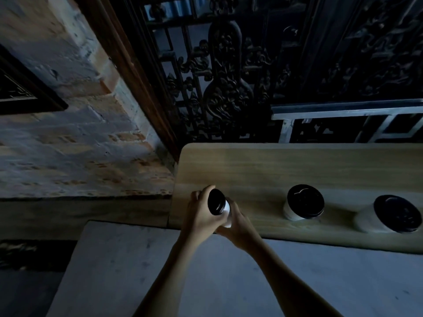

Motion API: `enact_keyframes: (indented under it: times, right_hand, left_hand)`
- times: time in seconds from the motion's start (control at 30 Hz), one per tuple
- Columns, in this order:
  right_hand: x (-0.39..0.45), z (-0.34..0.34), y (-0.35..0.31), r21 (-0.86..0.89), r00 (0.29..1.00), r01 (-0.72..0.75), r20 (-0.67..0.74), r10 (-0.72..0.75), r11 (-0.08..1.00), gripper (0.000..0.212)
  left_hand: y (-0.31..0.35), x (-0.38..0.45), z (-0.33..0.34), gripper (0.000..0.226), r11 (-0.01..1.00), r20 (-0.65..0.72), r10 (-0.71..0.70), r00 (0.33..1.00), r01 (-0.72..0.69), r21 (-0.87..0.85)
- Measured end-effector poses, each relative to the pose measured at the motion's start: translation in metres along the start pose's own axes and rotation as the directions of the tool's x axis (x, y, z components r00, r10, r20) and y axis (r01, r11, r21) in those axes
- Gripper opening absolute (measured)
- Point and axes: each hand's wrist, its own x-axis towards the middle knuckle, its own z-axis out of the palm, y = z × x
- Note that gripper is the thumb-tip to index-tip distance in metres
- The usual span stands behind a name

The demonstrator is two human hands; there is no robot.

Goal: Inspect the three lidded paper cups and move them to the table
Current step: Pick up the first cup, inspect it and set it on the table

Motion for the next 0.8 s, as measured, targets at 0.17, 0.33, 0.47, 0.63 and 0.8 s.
enact_keyframes:
  times: [0.17,0.33,0.47,0.63,0.8]
  right_hand:
    - [-0.039,-0.017,-0.014,-0.272,0.996,0.072,-0.031,-0.083,0.96,0.082]
    - [-0.102,-0.042,-0.036,-0.349,0.994,0.105,-0.003,-0.113,0.931,0.08]
    - [-0.156,-0.061,-0.057,-0.418,0.984,0.168,0.011,-0.18,0.893,0.078]
    - [-0.225,-0.079,-0.085,-0.448,0.984,0.169,0.028,-0.175,0.878,0.08]
    - [-0.283,-0.087,-0.107,-0.436,0.99,0.135,0.025,-0.138,0.89,0.078]
  left_hand:
    - [0.02,-0.038,-0.019,0.076,0.975,0.064,0.008,0.998,0.006,-0.221]
    - [0.047,-0.094,-0.037,0.06,0.943,0.17,0.072,0.983,-0.011,-0.333]
    - [0.064,-0.138,-0.045,0.053,0.935,0.186,0.096,0.978,-0.025,-0.353]
    - [0.091,-0.194,-0.057,0.059,0.909,0.173,0.292,0.94,-0.217,-0.355]
    - [0.115,-0.239,-0.064,0.037,0.83,0.072,0.439,0.896,-0.374,-0.415]
